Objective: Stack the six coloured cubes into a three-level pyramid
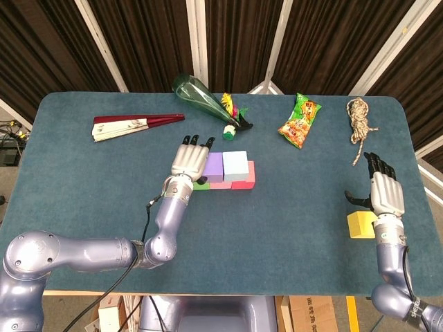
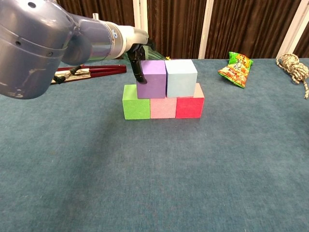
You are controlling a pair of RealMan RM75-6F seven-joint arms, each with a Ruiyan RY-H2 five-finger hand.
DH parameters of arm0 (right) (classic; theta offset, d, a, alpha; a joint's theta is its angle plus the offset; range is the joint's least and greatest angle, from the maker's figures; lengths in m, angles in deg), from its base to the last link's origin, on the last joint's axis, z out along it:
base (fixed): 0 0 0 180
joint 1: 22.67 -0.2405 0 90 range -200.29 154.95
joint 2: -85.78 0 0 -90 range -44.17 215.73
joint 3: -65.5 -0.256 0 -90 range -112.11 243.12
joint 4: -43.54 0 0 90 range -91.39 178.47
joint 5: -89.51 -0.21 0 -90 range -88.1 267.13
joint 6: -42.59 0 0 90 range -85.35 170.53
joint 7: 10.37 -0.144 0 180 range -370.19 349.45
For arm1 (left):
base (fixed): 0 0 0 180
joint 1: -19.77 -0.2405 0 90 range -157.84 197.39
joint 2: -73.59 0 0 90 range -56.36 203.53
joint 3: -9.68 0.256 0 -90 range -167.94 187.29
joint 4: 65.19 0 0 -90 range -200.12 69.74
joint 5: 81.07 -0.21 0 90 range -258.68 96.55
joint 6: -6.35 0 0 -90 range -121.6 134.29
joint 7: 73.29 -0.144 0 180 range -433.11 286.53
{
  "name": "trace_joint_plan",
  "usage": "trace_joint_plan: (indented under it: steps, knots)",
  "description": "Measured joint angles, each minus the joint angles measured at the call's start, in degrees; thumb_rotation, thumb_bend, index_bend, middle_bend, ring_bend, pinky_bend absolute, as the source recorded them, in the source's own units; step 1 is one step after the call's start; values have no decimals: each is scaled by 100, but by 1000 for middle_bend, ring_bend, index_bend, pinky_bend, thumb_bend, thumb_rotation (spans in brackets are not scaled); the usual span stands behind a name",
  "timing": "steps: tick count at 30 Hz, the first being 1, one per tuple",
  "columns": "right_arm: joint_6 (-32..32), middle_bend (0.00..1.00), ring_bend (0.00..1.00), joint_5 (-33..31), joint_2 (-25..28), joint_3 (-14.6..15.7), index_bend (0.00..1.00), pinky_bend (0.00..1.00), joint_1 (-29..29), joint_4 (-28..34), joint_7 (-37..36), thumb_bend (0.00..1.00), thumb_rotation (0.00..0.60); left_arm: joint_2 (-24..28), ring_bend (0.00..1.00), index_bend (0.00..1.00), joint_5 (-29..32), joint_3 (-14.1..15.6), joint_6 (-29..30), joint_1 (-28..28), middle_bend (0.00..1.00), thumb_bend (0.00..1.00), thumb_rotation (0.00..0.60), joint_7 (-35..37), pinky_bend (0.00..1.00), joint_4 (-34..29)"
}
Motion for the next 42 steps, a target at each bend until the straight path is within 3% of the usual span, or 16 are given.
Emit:
trace_joint_plan:
  steps: [42]
  knots:
    - [18,0,0,-37,-46,69,0,0,-20,-42,77,307,600,-38,51,7,-2,-11,-70,1,363,362,600,52,26,33]
